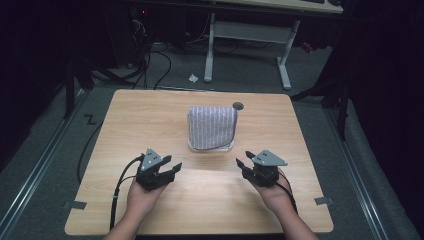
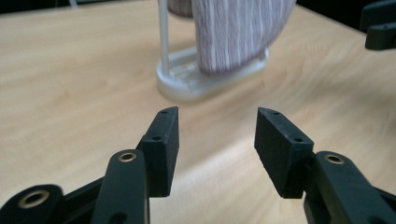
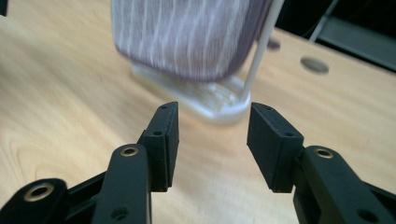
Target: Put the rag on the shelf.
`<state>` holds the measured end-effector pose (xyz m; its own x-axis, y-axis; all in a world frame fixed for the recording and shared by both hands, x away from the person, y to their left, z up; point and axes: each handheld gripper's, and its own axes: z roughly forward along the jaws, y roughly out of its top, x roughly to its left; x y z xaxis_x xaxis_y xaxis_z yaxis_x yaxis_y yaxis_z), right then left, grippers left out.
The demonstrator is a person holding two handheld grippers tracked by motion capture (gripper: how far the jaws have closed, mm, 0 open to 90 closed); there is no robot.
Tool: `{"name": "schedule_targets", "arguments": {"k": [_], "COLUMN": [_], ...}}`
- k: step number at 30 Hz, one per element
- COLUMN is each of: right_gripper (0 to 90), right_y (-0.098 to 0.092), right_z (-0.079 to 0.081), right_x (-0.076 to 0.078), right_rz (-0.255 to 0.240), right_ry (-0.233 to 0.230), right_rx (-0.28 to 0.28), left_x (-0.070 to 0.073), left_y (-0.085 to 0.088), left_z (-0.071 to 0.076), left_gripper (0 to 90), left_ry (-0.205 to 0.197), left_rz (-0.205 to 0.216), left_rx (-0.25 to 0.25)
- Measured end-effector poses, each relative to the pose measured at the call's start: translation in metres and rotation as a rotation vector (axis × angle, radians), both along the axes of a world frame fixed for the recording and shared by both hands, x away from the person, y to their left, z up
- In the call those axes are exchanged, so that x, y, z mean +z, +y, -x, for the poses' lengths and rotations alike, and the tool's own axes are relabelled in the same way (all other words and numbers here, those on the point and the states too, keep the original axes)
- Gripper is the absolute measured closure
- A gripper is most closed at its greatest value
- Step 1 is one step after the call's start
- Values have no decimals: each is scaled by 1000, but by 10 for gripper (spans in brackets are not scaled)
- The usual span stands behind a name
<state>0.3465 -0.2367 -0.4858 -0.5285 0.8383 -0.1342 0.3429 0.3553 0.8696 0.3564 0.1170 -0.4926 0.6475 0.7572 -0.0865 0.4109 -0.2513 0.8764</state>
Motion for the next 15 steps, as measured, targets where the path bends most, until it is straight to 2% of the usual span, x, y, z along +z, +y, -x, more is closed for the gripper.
{"name": "schedule_targets", "arguments": {"k": [3, 5, 6, 7, 8, 9, 10, 13, 15], "right_gripper": [491, 474, 459, 459, 454, 428, 417, 413, 409], "right_y": [-7, -11, -18, -18, -20, -22, -24, -24, -22], "right_z": [9, 14, 25, 25, 28, 30, 30, 28, 26], "right_x": [-13, -18, -30, -30, -33, -36, -36, -35, -36], "right_rz": [-5, -2, 13, 13, 19, 31, 38, 11, -1], "right_ry": [29, 38, 49, 49, 61, 87, 86, 94, 100], "right_rx": [-10, -17, -28, -28, -30, -25, -30, -41, -42], "left_x": [-14, -26, -35, -35, -35, -33, -32, -34, -34], "left_y": [0, 1, 0, 0, -3, -3, -1, 8, 10], "left_z": [12, 27, 39, 39, 42, 44, 43, 35, 33], "left_gripper": [481, 474, 481, 479, 479, 448, 452, 450, 443], "left_ry": [40, 54, 69, 69, 66, 33, 20, 85, 82], "left_rz": [-21, 0, -37, -37, -90, -100, -101, -7, -8], "left_rx": [-16, -32, -46, -46, -66, -69, -58, -33, -23]}}
